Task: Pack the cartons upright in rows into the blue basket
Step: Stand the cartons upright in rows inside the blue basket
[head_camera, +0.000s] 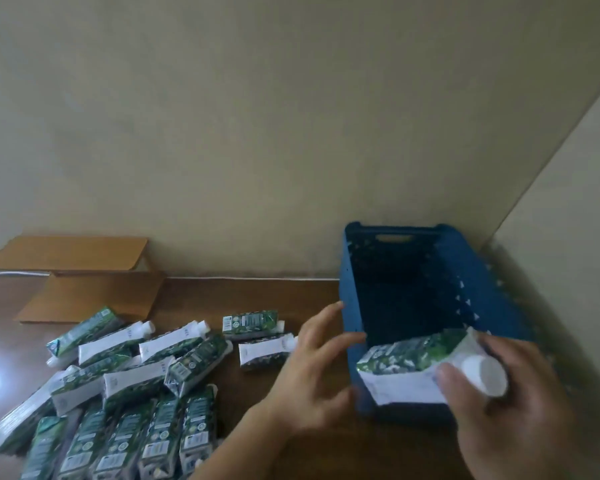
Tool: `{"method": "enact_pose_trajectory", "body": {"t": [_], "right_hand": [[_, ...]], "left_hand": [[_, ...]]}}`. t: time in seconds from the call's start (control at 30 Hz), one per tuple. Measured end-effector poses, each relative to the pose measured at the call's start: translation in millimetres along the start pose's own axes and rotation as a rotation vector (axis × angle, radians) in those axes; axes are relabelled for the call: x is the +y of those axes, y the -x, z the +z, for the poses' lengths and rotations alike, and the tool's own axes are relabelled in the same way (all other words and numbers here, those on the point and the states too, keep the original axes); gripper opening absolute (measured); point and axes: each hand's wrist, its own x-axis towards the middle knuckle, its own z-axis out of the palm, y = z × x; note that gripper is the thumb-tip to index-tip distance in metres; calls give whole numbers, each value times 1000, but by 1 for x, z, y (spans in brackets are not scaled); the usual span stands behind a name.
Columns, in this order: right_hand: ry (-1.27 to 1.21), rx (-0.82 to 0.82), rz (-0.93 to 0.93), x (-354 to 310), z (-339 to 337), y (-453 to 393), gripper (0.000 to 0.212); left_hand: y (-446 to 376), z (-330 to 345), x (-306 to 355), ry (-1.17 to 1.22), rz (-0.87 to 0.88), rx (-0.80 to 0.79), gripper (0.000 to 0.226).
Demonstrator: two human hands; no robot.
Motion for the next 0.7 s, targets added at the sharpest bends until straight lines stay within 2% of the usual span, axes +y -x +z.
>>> {"method": "enact_pose_trajectory", "body": {"t": [0.07,0.2,0.37,0.5,0.57,0.6,0.7], "right_hand": [[89,5,48,16,-13,-22,49],[185,-137,61,59,-10,-49,57],[250,-434,17,103,22,-70,61],[292,-750,87,120,57,-78,59],[323,-879,119,128,76,-76,58],[340,-929,132,131,85,-73,57],[373,-1026,166,138,110,-60,52]], "left_hand": [[-18,16,19,-56,61,-119,50],[-30,39,15,-255,59,-273,35],[-18,45,4,-105,49,-245,23],[5,43,12,-116,164,-201,24],[21,43,14,-194,232,-202,26],[29,45,14,-199,224,-199,27],[55,49,12,-69,-38,-207,27]]}}
